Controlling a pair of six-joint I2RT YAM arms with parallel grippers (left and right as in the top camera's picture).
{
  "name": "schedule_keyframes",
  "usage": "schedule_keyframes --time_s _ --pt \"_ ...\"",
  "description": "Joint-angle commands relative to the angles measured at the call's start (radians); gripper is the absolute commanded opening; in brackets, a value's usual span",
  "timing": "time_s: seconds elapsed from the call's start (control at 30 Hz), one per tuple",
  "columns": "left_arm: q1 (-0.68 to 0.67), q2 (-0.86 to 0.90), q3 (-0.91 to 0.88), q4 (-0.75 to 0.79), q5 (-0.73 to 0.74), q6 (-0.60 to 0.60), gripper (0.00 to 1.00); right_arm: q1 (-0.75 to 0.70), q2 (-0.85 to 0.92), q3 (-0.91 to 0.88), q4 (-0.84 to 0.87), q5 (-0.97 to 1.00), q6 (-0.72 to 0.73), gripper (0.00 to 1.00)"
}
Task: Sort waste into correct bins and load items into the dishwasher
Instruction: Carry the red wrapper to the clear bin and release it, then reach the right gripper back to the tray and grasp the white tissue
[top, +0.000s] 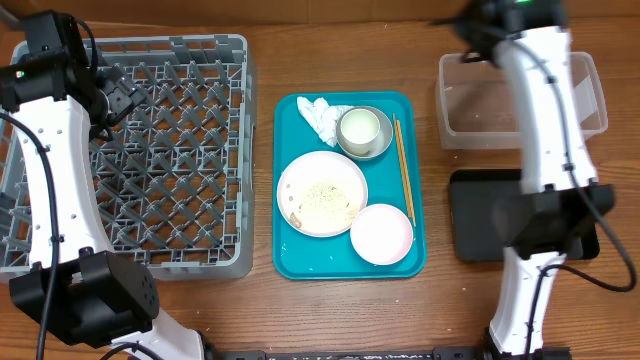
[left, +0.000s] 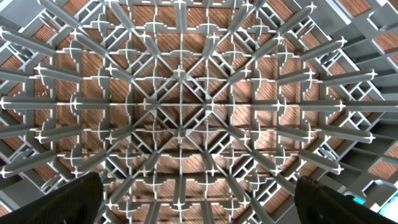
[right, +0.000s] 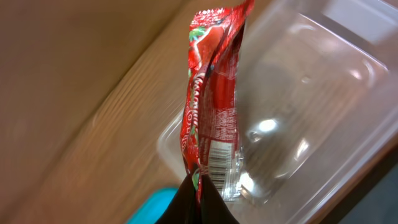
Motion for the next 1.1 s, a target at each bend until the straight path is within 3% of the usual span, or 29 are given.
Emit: schedule_keyframes --time_s 0.0,0.07,0.1,0.13,0.17,0.2,0.27,0.4,0.53,0.7,0.8,1.0,1.07 --pt "-0.002 -0.021 0.022 -0.002 -0.01 -0.009 1.0 -0.046 -0.029 -0.051 0.021 -0.094 0.133 0.04" --pt "-0.002 -0.021 0.022 -0.002 -0.01 -0.009 1.0 -0.075 -0.015 -0.081 0.04 -0.098 0.132 0.04" --pt "-0.002 -0.021 0.022 -0.002 -0.01 -0.009 1.0 -0.088 -0.006 -0.091 0.046 -0.108 0.133 0.1" --pt "-0.002 -0.021 0.022 -0.002 -0.01 -0.009 1.0 -0.095 0.006 -0.1 0.053 -0.121 0.132 0.3" --pt "-0.002 -0.021 0.022 -0.002 -0.01 -0.009 1.0 -0.101 0.013 -0.109 0.06 -0.14 0.132 0.6" --pt "-0.002 -0.021 0.022 -0.002 -0.01 -0.009 1.0 -0.103 0.021 -0.117 0.064 -0.154 0.131 0.75" --pt "-0.002 -0.021 0.022 -0.002 -0.01 -0.009 1.0 -0.103 0.023 -0.13 0.064 -0.176 0.122 0.94" --pt "-0.002 -0.021 0.022 -0.002 -0.01 -0.009 1.0 -0.096 0.017 -0.131 0.096 -0.265 -0.003 1.0" --pt "-0.002 -0.021 0.022 -0.002 -0.01 -0.009 1.0 -0.073 -0.008 -0.127 0.157 -0.502 -0.127 1.0" --pt "-0.002 -0.021 0.022 -0.002 -0.01 -0.009 1.0 0.028 -0.035 -0.127 0.316 -0.796 -0.413 0.99" --pt "-0.002 -0.021 0.022 -0.002 -0.01 -0.009 1.0 0.133 -0.026 -0.128 0.365 -0.75 -0.498 1.0" --pt "-0.002 -0.021 0.022 -0.002 -0.01 -0.009 1.0 0.349 0.04 -0.135 0.421 -0.376 -0.511 1.0" --pt "-0.002 -0.021 0.022 -0.002 -0.01 -0.009 1.0 0.411 0.076 -0.135 0.456 -0.301 -0.58 1.0"
